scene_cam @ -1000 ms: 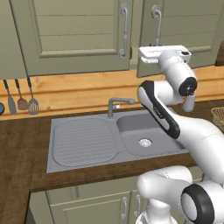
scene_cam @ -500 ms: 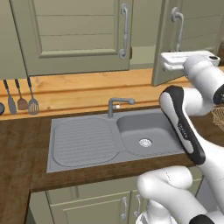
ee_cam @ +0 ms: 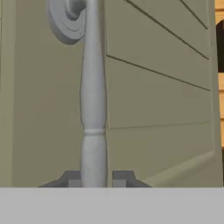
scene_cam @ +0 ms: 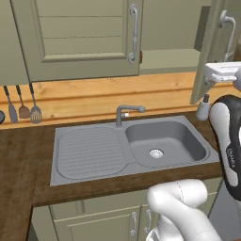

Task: Open the cabinet, pick up the bread from the cabinet and place it in the basket. Then move the basket to the dining counter.

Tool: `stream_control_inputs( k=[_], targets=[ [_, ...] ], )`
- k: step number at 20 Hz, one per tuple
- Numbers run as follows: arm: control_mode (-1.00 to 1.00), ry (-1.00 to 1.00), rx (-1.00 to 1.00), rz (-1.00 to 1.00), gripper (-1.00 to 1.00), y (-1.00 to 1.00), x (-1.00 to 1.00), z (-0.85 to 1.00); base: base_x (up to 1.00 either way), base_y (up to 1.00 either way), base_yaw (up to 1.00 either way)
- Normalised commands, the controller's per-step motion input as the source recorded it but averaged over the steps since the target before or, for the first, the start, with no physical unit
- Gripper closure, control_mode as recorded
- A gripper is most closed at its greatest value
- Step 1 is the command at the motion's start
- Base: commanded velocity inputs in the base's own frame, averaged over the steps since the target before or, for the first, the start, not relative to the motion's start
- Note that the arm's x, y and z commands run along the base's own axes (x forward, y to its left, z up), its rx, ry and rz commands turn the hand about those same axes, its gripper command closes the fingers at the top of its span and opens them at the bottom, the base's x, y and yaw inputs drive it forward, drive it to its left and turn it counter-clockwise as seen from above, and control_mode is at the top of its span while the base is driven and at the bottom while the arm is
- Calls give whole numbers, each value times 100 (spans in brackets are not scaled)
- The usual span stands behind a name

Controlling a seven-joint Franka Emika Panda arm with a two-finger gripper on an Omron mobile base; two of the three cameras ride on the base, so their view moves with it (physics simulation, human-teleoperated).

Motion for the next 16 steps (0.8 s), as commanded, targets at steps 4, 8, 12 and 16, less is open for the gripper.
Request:
stream_control_inputs(
  k=[4, 8, 12, 16],
  targets=[
    [-100, 10, 0, 0, 100, -68, -69, 0, 0, 0, 0],
    [-100, 6, 0, 0, 100, -55, -52, 0, 0, 0, 0],
    [-100, 0, 0, 0, 100, -22, -20, 0, 0, 0, 0],
    [-100, 0, 0, 0, -100, 0, 0, 0, 0, 0, 0]
  ],
)
